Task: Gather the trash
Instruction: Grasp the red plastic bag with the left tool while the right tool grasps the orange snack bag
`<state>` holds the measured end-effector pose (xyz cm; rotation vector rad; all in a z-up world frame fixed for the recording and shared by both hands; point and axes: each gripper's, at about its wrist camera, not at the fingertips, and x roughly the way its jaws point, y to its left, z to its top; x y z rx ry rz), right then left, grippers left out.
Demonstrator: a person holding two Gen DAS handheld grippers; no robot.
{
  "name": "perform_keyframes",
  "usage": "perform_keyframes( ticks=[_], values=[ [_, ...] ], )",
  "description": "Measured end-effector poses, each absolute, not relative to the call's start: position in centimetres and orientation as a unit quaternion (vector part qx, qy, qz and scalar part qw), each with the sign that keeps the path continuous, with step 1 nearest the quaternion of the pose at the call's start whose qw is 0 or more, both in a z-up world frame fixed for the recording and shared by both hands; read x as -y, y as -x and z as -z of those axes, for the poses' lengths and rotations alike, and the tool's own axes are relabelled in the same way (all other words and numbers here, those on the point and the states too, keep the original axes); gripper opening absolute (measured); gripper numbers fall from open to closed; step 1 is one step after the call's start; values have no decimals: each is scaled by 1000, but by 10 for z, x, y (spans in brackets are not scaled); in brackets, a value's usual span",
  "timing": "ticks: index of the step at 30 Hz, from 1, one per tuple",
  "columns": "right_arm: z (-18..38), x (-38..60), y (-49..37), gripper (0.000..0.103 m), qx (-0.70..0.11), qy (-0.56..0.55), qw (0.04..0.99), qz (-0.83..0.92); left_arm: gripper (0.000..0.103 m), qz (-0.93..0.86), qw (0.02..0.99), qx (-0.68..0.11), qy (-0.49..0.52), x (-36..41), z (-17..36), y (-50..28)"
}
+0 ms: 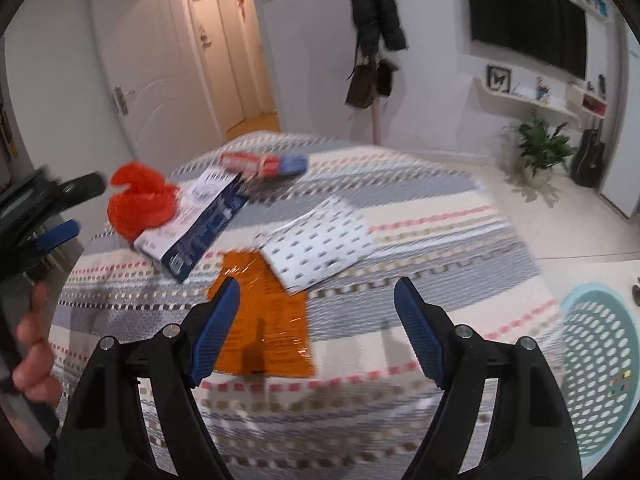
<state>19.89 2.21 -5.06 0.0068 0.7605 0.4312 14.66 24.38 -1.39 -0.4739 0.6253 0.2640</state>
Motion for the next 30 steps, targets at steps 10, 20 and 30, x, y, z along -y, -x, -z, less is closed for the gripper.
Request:
perform_keyframes(
  ticks=[10, 20, 30],
  values=[
    [77, -56, -199, 83, -405, 52, 885, -225, 74, -87, 884, -342, 308, -276, 57, -195],
    [91, -74, -209, 83, -440, 80, 865, -228, 18, -45, 905, -309, 290, -259, 65, -185],
    [85, -87, -202, 43, -428, 108, 859, -258, 16, -36, 923, -278, 264, -250, 41, -155]
  ],
)
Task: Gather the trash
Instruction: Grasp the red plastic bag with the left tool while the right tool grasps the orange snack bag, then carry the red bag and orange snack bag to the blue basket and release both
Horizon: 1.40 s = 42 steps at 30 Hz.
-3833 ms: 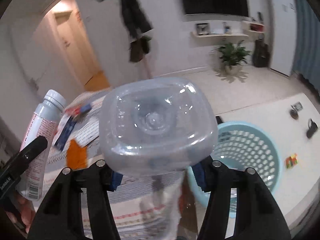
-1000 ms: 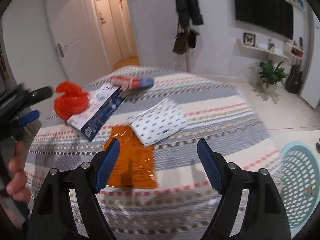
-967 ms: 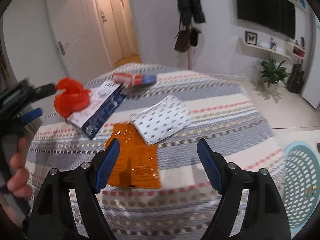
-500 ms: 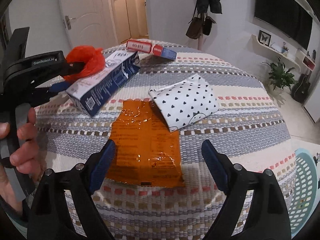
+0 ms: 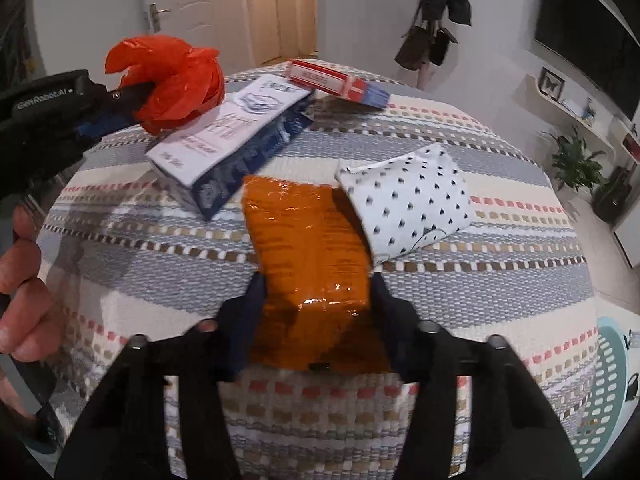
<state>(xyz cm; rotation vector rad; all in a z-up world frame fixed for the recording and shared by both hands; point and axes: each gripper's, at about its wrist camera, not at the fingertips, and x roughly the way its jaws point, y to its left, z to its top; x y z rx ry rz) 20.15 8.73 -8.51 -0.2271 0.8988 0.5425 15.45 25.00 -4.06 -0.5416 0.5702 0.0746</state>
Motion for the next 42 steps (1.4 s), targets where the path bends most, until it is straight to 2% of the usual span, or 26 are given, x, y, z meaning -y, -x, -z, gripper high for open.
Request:
perform_keyframes(
  ticks=[3, 6, 13, 23, 30, 42],
  values=[
    [83, -85, -195, 34, -426, 99, 858, -269, 16, -32, 927, -267, 262, -249, 31, -141],
    [78, -80, -186, 31, -428, 83, 854, -283, 16, -22, 934, -253, 252, -241, 18, -124],
    [49, -49, -158, 31, -397, 55, 871, -282, 16, 21, 948, -222, 226, -211, -10, -94],
    [-15, 63, -147, 31, -326, 3, 929, -176, 16, 105, 958, -200, 178, -122, -48, -90],
    [-34, 158, -144, 31, -311, -40, 946, -78, 16, 161, 953, -215, 143, -45, -52, -110],
    [-8, 295, -137, 31, -339, -108, 933, 54, 14, 287, 909, -286, 99, 100, -19, -156]
  ],
)
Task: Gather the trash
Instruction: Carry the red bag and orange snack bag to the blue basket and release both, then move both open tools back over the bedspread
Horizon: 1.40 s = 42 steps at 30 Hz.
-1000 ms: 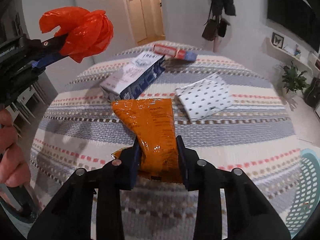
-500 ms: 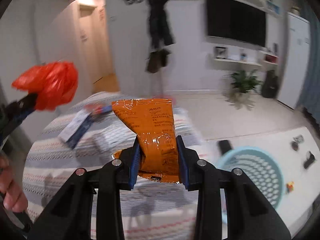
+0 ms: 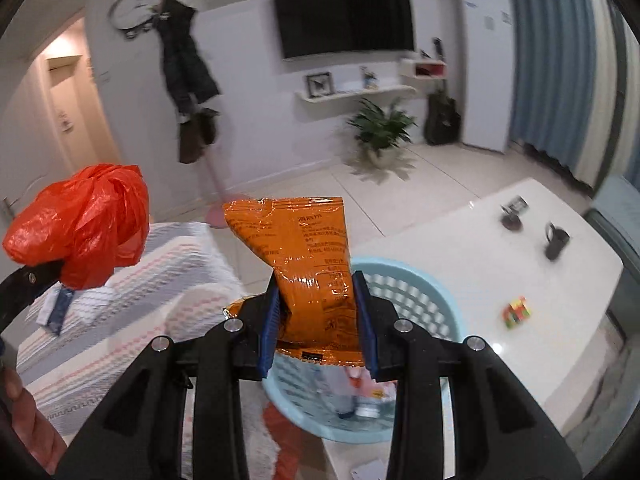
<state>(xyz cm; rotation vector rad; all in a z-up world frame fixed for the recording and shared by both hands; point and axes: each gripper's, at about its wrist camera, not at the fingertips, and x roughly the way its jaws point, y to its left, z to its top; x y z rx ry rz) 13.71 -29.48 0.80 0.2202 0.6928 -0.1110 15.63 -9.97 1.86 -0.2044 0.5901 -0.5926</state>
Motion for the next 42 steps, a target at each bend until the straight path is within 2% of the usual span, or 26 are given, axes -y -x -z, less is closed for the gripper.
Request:
perform_keyframes(
  ticks=[10, 15, 19, 21, 22, 24, 28, 30, 31, 42],
  values=[
    [69, 351, -146, 33, -428, -155, 885, 95, 14, 308, 867, -386, 73, 166, 55, -196],
    [92, 362, -145, 39, -448, -162, 873, 102, 14, 315, 846, -424, 69, 185, 85, -204],
    [105, 368, -144, 40, -459, -169, 866, 102, 18, 313, 839, -440, 61, 193, 99, -210],
    [111, 368, -146, 42, -466, -170, 863, 100, 24, 309, 839, -445, 53, 195, 105, -212],
    [112, 368, -147, 43, -468, -171, 861, 100, 29, 309, 838, -448, 53, 196, 107, -212],
    [115, 368, -149, 47, -472, -171, 859, 98, 29, 310, 836, -450, 51, 196, 111, -212],
    [120, 368, -150, 50, -476, -187, 855, 87, 41, 304, 838, -450, 54, 196, 111, -208],
    [120, 368, -150, 65, -475, -188, 855, 89, 48, 298, 842, -446, 56, 191, 110, -205],
    [119, 368, -150, 65, -474, -189, 856, 88, 51, 298, 843, -445, 57, 187, 109, -205],
    [98, 336, -152, 65, -464, -151, 870, 68, 51, 299, 852, -422, 77, 153, 87, -188]
  ],
)
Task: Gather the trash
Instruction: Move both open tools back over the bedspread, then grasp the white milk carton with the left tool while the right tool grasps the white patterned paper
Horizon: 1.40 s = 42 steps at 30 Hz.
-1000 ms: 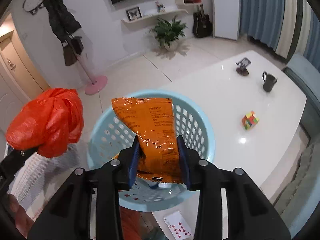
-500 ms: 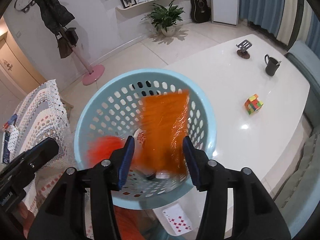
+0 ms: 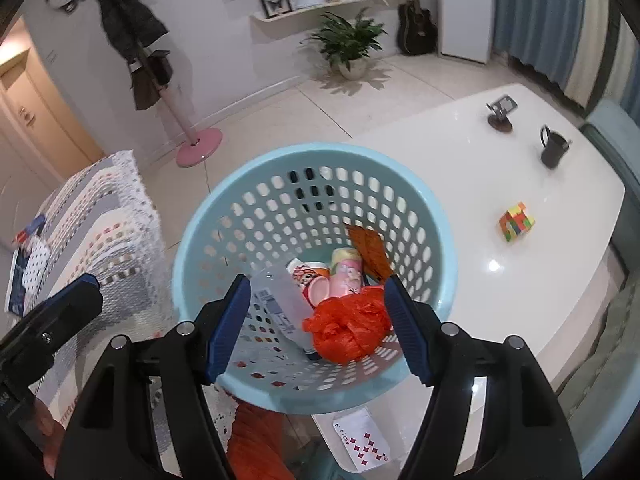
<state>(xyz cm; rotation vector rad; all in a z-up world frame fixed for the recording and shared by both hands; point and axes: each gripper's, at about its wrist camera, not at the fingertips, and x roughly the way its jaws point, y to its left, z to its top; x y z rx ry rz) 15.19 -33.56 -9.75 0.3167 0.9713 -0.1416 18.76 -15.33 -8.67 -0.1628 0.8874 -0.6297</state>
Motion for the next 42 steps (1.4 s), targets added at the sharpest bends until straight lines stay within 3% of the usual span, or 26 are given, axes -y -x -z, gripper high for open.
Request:
perform_keyframes(
  ticks=[18, 22, 24, 26, 31, 39, 42],
  values=[
    [7, 142, -163, 65, -382, -6, 920, -86, 63, 190, 928, -292, 132, -30, -1, -137],
    [-4, 92, -169, 65, -373, 25, 920, -120, 69, 125, 943, -280, 130, -82, -9, -133],
    [-5, 72, -174, 65, -372, 36, 918, -128, 76, 87, 946, -281, 135, -111, -9, -136],
    [-5, 51, -179, 65, -373, 44, 916, -140, 90, 35, 951, -283, 123, -133, -6, -141],
    [8, 11, -194, 65, -383, 51, 907, -167, 90, -49, 942, -322, 84, -177, 21, -169],
    [38, -13, -228, 65, -440, 3, 876, -198, 89, -24, 910, -384, 152, -212, 57, -221],
    [49, -16, -239, 65, -458, -17, 866, -198, 84, -20, 906, -397, 146, -211, 65, -229]
  ],
)
